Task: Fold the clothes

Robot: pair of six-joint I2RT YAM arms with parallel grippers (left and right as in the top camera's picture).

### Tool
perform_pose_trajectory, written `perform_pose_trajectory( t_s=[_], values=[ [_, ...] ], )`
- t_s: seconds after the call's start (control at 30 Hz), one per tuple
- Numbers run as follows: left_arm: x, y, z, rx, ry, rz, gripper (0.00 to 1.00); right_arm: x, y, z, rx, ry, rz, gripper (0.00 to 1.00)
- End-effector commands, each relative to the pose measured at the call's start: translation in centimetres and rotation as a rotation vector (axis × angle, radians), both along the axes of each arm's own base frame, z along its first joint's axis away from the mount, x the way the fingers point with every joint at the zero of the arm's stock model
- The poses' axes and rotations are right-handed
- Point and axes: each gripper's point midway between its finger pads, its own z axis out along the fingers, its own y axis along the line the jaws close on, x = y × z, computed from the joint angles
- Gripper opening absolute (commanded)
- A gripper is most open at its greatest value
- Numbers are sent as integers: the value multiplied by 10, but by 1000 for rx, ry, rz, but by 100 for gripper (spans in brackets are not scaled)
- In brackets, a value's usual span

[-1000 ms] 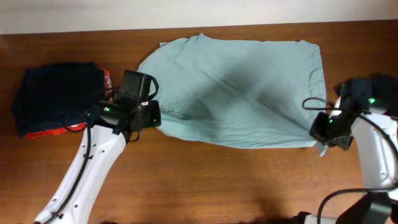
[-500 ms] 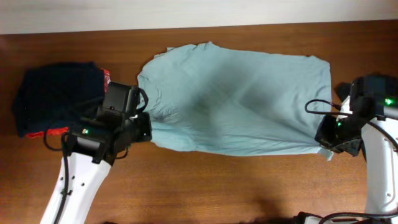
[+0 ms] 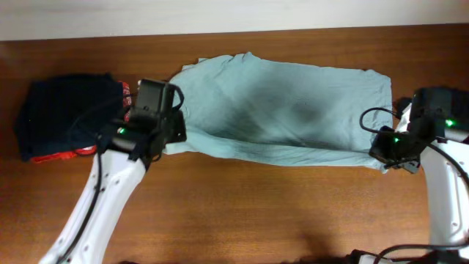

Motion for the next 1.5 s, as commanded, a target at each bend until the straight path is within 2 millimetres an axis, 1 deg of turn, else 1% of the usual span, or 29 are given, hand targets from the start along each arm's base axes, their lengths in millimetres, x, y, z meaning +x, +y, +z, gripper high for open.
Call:
perform_pose_trajectory(
  t_s=[0.0,0.17,0.27,0.3,0.4,0.63,0.83,0.87,0.9,0.93,0.97,1.0,1.03,1.13,1.23,1.3,1.37,1.43,1.47],
  values=[
    [22,-2,-12,17,-8,13,0,4,-4,-17,-5,16,11,4],
    [54,-12,-28,4,-52,14,0,23,-10,-32,-24,-26,33,4],
    [68,-16,-34,-4,-77,14,0,34,-14,-38,-33,-50,32,4],
    [69,-16,-35,-3,-78,14,0,36,-15,-39,-34,-53,32,4],
    [81,-20,-41,-10,-101,15,0,47,-19,-49,-37,-62,32,4],
    [102,-23,-48,-12,-154,26,0,71,-27,-69,-47,-90,32,4],
    [114,-27,-61,-16,-164,26,0,93,-34,-77,-67,-147,31,4],
    [116,-28,-63,-16,-167,26,2,95,-35,-77,-69,-153,31,10],
    [119,-29,-63,-19,-178,26,39,99,-36,-75,-75,-172,31,45],
    [121,-29,-63,-20,-184,26,56,101,-37,-73,-77,-178,31,59],
    [123,-29,-62,-15,-193,22,74,102,-37,-72,-79,-185,31,79],
    [125,-28,-59,2,-207,14,87,105,-36,-69,-71,-196,35,97],
    [127,-26,-57,17,-216,9,99,106,-34,-68,-61,-200,38,100],
    [128,-27,-53,55,-215,-39,99,107,-27,-61,-17,-204,52,99],
    [121,-25,-51,75,-165,-50,99,106,-18,-54,33,-196,65,99],
    [112,-23,-53,85,-112,-55,99,99,-12,-52,64,-163,67,99],
    [101,-23,-60,85,-52,-69,99,87,-8,-54,87,-110,64,99],
    [81,-19,-74,99,48,-80,90,68,-1,-59,118,-28,54,99],
    [72,-17,-79,107,89,-84,81,60,1,-61,126,5,53,99]
  ],
)
